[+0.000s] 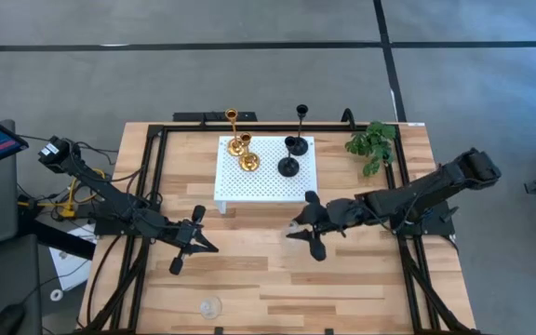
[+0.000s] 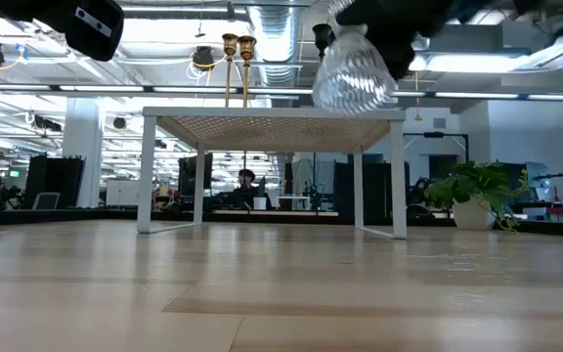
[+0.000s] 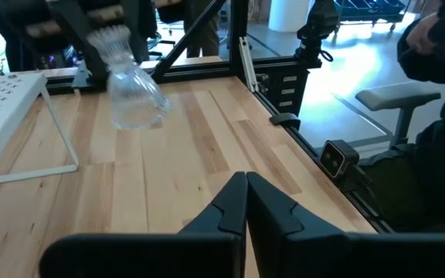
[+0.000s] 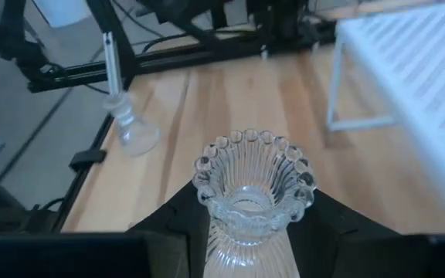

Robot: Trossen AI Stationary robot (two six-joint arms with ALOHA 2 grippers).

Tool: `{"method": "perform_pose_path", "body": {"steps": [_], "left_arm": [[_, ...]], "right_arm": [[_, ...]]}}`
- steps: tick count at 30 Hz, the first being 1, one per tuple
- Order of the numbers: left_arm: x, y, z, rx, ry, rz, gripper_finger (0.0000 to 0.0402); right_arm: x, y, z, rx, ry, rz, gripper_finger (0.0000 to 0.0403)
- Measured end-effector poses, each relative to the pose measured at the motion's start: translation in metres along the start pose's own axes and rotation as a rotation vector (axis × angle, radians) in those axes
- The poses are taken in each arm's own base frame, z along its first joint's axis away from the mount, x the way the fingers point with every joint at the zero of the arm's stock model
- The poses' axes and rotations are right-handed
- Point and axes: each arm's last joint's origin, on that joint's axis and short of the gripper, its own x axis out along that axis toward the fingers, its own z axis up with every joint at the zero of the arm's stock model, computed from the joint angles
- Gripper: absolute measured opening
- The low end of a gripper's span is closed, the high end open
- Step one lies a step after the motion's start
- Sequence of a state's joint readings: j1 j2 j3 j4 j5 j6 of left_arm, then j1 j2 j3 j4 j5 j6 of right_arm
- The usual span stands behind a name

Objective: Pick & Place candle stick holders
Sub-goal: Put the right glass candle holder on the shelf

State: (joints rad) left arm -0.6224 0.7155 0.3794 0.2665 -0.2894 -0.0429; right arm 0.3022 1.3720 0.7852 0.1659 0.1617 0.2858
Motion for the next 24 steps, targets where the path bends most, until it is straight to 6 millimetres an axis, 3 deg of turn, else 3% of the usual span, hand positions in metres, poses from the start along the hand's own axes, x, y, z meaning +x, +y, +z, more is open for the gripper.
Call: {"method": "perform_pose_path", "body": {"steps": [9,17,24], "left_arm": [[0.000,0.000,0.000,0.000,0.000,0.000,0.0007],[0.000,0.000,0.000,0.000,0.000,0.001,0.0008],[0.000,0.000,0.000,0.000,0.000,0.001,0.0007]], "right_arm": [[-0.002,-0.019,0.039,-0.068,-0.075,-0.119,0.0122],[-0.002,-0.050,0.052,-0.035,-0.137,-0.210,0.0122],[-0.003,-0.064,0.056,-0.030,-0.158,-0.254,0.0122]]}}
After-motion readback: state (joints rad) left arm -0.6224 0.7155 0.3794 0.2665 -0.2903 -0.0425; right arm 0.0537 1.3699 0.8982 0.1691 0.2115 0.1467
